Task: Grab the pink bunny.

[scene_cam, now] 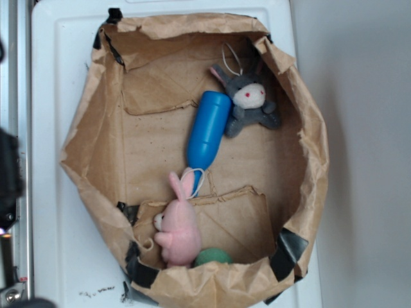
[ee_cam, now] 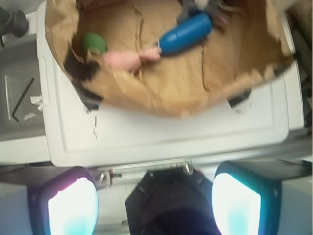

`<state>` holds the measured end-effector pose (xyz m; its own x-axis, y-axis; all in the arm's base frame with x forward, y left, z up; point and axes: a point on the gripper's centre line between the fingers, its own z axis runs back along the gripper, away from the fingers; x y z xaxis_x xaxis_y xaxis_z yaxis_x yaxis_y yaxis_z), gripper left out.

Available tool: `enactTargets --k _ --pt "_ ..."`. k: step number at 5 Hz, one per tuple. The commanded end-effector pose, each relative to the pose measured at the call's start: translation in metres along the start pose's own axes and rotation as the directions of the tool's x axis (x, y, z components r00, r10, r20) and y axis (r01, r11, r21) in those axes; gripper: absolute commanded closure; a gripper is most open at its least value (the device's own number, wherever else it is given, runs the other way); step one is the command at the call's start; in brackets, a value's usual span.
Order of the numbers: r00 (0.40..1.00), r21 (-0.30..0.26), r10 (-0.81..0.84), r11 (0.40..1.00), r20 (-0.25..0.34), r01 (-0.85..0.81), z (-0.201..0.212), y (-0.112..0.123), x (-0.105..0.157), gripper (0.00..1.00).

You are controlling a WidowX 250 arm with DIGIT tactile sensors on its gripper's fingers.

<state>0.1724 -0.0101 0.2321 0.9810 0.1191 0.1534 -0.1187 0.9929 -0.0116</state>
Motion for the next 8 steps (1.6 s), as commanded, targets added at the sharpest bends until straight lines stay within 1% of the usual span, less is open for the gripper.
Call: enactTargets --k 1,2,3,6,7,8 --pt "0.998 -0.021 -0.061 0.998 0.035 0.061 -0.017 0.001 0.059 0.00" --pt "0.976 -0.085 -0.208 0.973 0.066 0.214 -0.030 0.005 0.079 0.00" --pt "0.879 -0.134 -0.418 0.881 0.230 0.454 -0.028 -0.017 0.083 0.00" --pt "0.879 -0.134 -0.418 0.881 0.230 0.454 -0.028 -0.017 0.083 0.00" --pt "0.808 -0.120 -0.535 0.810 0.249 0.573 -0.050 -0.015 0.095 0.00" --pt "0.760 -0.083 -0.618 0.762 0.201 0.642 -0.086 -0.012 0.108 0.00"
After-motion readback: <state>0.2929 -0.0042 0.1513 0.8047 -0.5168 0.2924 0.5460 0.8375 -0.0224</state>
